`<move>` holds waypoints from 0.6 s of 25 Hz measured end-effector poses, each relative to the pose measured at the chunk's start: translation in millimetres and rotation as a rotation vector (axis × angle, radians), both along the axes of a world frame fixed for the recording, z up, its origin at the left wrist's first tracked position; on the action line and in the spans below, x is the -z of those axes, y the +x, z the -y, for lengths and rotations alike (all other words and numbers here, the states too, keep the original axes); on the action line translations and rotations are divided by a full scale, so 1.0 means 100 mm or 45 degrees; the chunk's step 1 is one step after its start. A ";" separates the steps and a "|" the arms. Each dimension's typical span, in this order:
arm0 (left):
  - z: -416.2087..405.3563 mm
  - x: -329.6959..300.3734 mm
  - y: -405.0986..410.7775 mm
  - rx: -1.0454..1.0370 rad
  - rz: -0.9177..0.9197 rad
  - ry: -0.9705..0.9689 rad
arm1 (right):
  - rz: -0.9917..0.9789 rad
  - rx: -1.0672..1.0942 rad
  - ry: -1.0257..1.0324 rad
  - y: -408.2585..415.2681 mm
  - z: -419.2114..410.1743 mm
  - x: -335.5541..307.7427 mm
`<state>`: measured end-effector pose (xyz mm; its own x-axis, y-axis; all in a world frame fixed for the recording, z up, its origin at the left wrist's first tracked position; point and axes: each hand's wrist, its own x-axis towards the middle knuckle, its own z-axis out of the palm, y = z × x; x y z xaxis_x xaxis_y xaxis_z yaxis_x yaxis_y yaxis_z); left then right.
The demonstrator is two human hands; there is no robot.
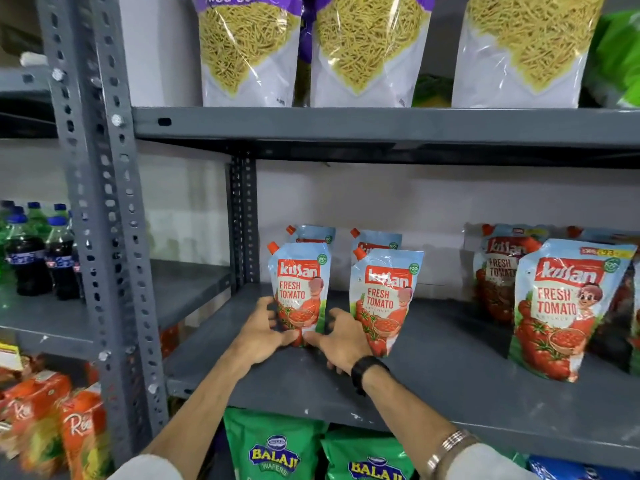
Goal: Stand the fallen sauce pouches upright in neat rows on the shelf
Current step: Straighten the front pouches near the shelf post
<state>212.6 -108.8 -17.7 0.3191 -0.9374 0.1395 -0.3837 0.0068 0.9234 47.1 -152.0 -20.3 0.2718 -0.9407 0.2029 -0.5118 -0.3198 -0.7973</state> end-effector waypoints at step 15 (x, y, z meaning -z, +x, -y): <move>0.02 0.01 -0.06 -0.023 0.080 0.025 | 0.051 0.008 0.091 0.00 0.02 0.00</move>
